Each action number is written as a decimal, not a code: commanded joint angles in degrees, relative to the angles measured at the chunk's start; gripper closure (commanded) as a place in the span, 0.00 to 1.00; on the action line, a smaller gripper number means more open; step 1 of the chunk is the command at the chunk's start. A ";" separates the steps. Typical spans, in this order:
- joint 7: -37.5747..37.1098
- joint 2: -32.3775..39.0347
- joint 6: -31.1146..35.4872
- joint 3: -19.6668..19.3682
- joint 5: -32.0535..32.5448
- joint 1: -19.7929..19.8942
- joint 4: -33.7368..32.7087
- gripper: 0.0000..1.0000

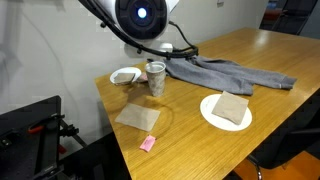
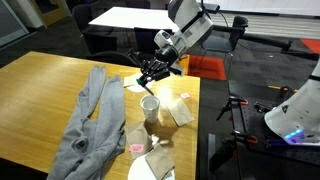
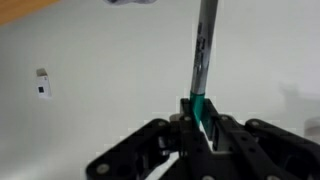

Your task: Put the marker in the cup

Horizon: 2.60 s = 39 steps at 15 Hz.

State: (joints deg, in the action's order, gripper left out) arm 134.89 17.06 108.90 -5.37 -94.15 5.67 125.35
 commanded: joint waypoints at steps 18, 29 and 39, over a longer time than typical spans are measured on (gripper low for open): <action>11.55 9.68 -0.42 -1.43 -10.25 -0.07 -0.78 0.96; 14.16 11.74 0.26 -1.71 -13.59 -0.37 -3.70 0.96; 14.07 14.04 -0.31 -1.56 -13.99 -0.37 -4.02 0.96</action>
State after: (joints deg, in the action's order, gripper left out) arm 149.05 30.31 109.10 -6.55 -106.96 5.74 121.77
